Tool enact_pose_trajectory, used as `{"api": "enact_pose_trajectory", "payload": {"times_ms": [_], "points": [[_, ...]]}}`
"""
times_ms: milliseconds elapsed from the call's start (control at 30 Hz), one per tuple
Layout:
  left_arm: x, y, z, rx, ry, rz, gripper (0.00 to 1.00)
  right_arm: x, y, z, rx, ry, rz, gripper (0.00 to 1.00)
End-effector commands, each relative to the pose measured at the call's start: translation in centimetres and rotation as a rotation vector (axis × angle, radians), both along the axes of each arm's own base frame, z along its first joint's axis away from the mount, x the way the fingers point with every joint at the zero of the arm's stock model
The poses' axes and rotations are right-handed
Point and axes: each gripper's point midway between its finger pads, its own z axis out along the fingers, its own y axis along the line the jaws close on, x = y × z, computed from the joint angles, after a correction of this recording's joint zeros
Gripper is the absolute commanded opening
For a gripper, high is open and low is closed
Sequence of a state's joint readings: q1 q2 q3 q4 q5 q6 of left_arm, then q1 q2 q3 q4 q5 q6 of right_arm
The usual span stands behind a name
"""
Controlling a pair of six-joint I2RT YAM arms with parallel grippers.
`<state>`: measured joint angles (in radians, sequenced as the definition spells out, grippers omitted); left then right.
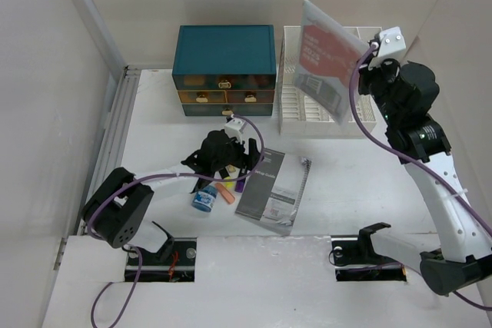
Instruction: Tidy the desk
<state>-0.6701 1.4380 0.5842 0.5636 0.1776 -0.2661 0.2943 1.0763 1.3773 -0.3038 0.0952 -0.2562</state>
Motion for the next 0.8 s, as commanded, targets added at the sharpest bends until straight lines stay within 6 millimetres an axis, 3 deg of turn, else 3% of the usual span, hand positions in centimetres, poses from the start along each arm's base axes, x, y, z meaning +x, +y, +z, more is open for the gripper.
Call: {"api": "enact_pose_trajectory", "payload": {"times_ms": [0,333,600,767], "points": [[0.9,-0.7,3.6,-0.059,-0.082,-0.01,0.75,-0.5,-2.7,7.0,0.097,-0.212,-0.134,0.0],[0.4,-0.2,4.1,-0.069,-0.096,-0.009,0.79,1.1,-5.1,6.8,0.109,-0.221,-0.266,0.0],[0.4,-0.2,4.1,-0.069,-0.096,-0.009,0.79,0.3,-5.6,7.5,0.113,-0.249,-0.281,0.0],[0.3,-0.2,4.5,-0.075,-0.103,-0.009,0.79,1.2,-5.7,6.6,0.107,-0.229,-0.302,0.0]]}}
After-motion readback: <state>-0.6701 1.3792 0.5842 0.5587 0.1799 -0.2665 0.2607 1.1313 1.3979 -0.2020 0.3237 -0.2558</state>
